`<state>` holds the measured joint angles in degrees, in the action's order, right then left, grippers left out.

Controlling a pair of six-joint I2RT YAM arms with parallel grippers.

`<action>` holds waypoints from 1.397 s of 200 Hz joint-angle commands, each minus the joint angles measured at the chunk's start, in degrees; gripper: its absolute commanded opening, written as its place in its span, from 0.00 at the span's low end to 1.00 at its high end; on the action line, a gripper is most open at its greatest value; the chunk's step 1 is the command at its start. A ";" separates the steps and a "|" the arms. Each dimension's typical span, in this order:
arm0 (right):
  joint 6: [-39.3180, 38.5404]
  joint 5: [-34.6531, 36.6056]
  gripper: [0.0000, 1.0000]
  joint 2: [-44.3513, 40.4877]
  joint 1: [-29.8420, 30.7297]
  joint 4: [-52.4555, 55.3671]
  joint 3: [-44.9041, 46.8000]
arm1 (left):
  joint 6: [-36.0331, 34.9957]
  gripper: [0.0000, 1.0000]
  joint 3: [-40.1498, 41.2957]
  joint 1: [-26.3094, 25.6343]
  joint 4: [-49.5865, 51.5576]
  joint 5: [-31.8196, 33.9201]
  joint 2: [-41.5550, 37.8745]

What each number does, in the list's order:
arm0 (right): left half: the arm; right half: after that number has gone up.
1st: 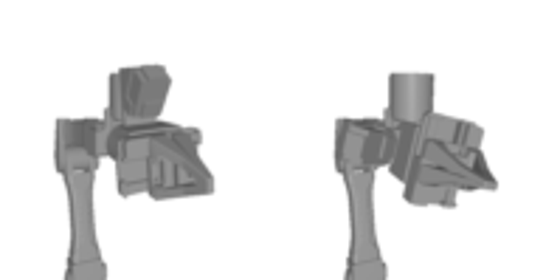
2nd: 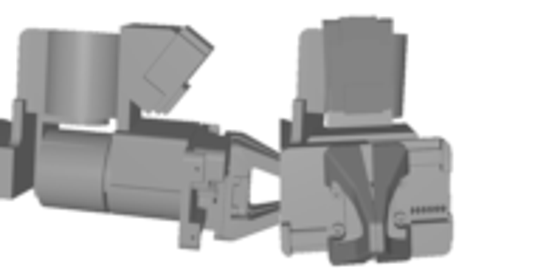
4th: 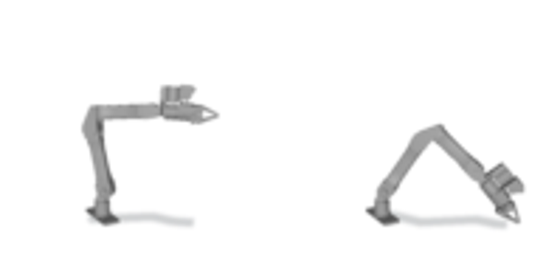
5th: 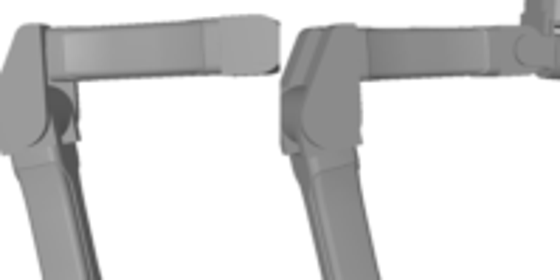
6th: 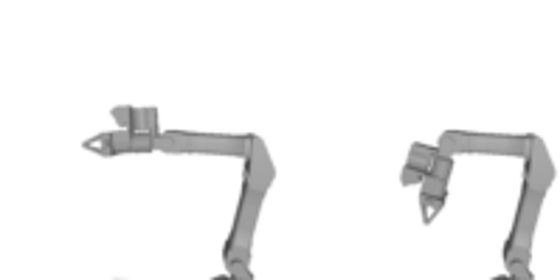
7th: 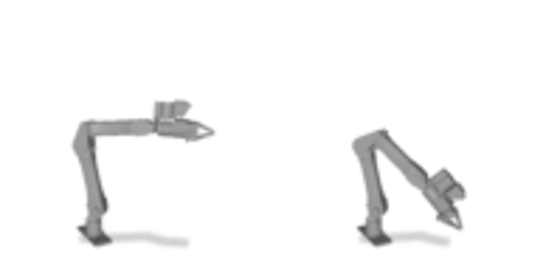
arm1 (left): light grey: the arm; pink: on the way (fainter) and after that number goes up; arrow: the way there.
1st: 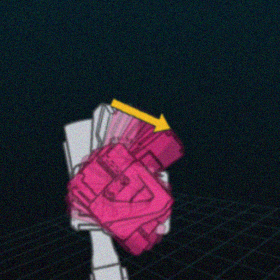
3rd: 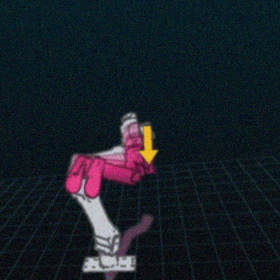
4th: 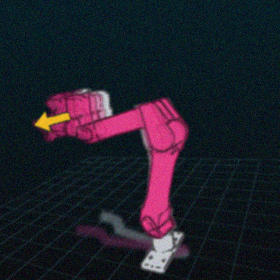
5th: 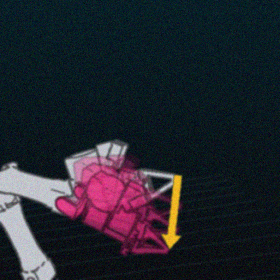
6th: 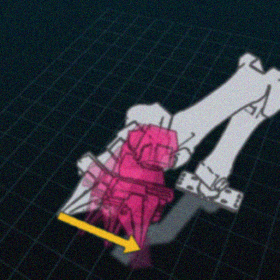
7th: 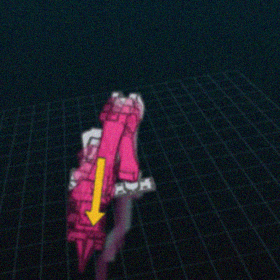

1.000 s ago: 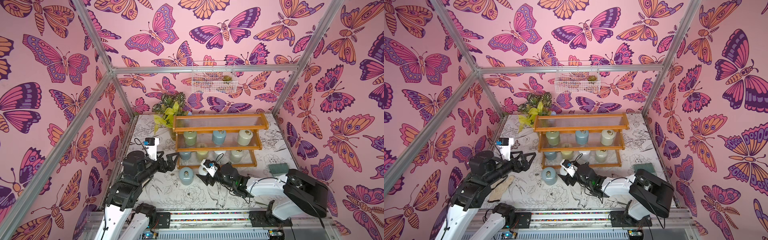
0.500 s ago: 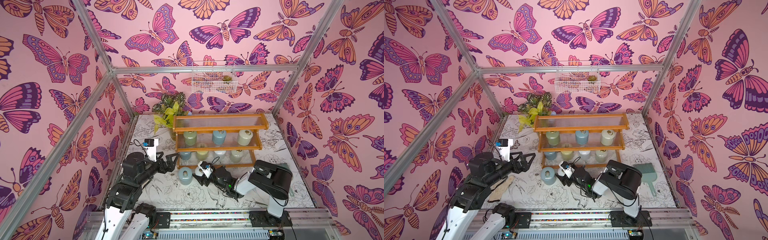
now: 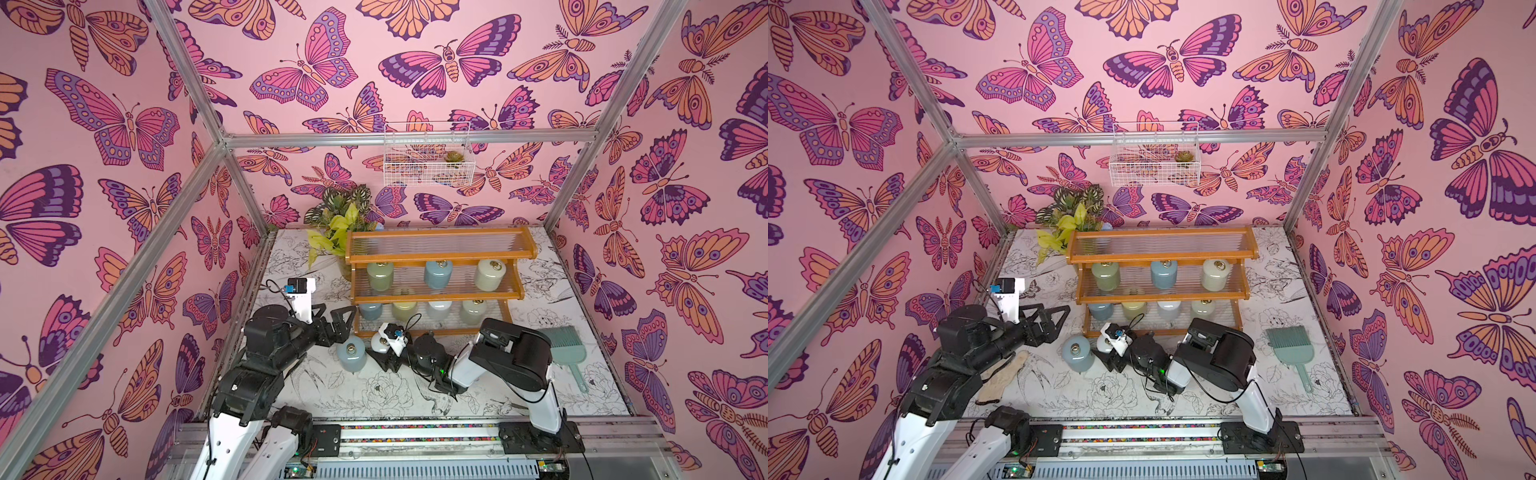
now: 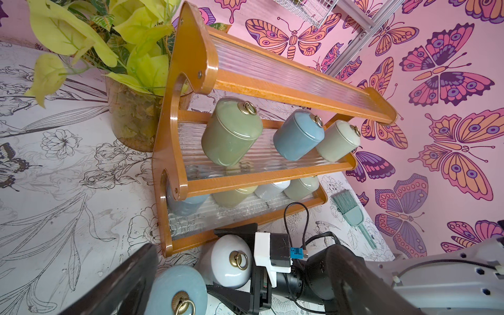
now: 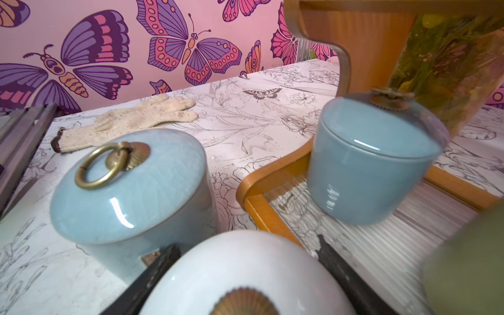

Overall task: Remove the tea canisters from the shelf
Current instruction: Place the tea canister at the center of the board, then pick up the tea canister from the shelf.

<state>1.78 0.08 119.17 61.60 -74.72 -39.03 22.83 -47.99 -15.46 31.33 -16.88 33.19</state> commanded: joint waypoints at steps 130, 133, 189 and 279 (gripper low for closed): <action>0.83 -2.31 0.99 -8.17 0.61 6.96 -0.89 | -0.51 1.00 1.05 -0.18 -1.88 2.19 -1.48; 0.62 -2.21 0.99 -8.87 0.54 7.34 -0.76 | -0.51 1.00 1.05 -0.23 -1.82 2.33 -1.61; -2.06 0.61 0.99 -22.78 0.54 19.57 -1.05 | -0.39 1.00 2.02 -0.18 -1.54 3.80 -2.96; -8.01 16.00 0.99 -29.51 0.22 30.32 -10.05 | -2.30 1.00 2.16 -0.18 -1.54 3.13 -2.92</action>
<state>-3.51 10.66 89.54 61.71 -46.63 -46.19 22.09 -46.13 -15.44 30.89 -13.67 30.48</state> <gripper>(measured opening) 0.987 0.999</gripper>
